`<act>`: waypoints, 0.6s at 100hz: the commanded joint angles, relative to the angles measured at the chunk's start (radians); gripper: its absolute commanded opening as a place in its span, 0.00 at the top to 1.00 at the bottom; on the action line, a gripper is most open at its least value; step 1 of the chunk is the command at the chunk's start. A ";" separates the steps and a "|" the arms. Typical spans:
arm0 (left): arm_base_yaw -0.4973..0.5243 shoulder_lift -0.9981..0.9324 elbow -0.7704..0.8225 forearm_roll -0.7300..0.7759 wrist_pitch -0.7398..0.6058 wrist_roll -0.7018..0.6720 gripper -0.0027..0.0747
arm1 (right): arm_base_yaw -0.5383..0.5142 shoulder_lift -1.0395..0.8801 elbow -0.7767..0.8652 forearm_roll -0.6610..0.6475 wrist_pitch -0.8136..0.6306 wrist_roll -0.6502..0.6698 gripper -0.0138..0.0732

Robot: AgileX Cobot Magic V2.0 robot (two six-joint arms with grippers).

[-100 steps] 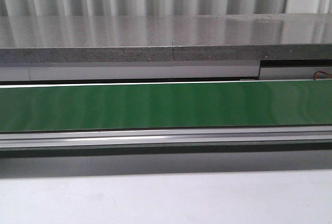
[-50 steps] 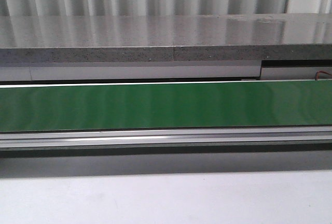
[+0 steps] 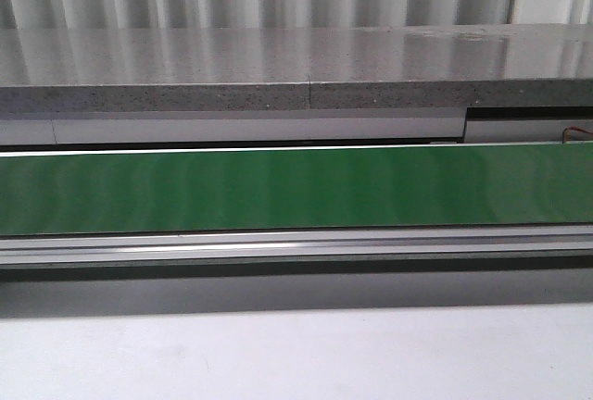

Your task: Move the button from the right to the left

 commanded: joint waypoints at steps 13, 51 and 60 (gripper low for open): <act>-0.003 -0.035 0.025 -0.008 -0.082 -0.012 0.99 | 0.001 -0.015 0.016 -0.007 -0.213 0.003 0.92; -0.003 -0.035 0.025 -0.008 -0.082 -0.012 0.99 | 0.001 -0.015 0.016 -0.007 -0.219 0.004 0.92; -0.003 -0.035 0.025 -0.008 -0.082 -0.012 0.99 | 0.001 -0.015 0.016 -0.007 -0.219 0.004 0.92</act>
